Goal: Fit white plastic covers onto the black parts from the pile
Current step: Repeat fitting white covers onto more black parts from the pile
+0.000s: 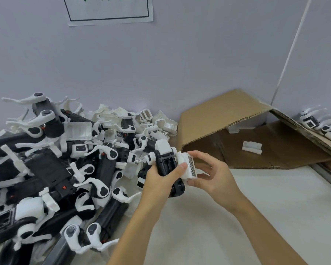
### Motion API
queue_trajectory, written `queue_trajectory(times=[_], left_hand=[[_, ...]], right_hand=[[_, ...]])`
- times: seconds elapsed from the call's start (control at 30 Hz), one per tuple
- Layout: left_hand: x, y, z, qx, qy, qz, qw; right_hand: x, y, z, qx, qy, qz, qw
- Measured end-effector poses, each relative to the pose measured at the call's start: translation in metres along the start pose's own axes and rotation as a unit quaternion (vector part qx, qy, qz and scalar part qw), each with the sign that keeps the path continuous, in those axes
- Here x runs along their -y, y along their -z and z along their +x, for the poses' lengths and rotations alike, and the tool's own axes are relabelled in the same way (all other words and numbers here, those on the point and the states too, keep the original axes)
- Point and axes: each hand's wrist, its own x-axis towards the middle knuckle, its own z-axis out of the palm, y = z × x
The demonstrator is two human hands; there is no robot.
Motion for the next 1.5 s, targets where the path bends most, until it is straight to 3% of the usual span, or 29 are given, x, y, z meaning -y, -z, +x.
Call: queue_trajectory(times=[0.3, 0.43, 0.6, 0.73, 0.87, 0.97, 1.1, 1.33, 1.5], left_hand=[[-0.002, 0.001, 0.0, 0.053, 0.036, -0.015, 0.998], [0.0, 0.001, 0.0, 0.057, 0.04, 0.003, 0.998], [0.001, 0.002, 0.002, 0.044, 0.037, -0.006, 0.998], [0.002, 0.002, 0.002, 0.05, 0.046, 0.004, 0.998], [0.007, 0.001, 0.003, 0.023, 0.03, 0.037, 0.999], [0.006, 0.001, 0.002, 0.028, 0.024, 0.043, 0.998], [0.005, 0.0, 0.001, 0.029, 0.015, 0.049, 0.998], [0.003, 0.001, 0.0, 0.021, 0.001, 0.055, 0.998], [0.0, 0.005, 0.005, -0.06, -0.031, 0.032, 0.997]], right_hand=[[-0.002, 0.012, 0.002, 0.064, -0.011, 0.054, 0.996], [-0.007, 0.015, -0.001, 0.106, -0.067, 0.182, 0.975], [-0.005, 0.012, 0.002, 0.088, -0.016, 0.032, 0.996], [-0.007, 0.014, 0.0, 0.098, -0.068, 0.179, 0.977], [-0.011, 0.01, 0.0, 0.078, -0.076, 0.1, 0.989], [-0.012, 0.011, -0.003, 0.104, -0.113, 0.16, 0.975], [-0.006, 0.009, -0.001, 0.026, -0.09, 0.067, 0.993], [-0.006, 0.009, -0.001, -0.019, -0.068, 0.063, 0.996], [-0.012, 0.022, -0.001, -0.082, -0.063, 0.039, 0.994]])
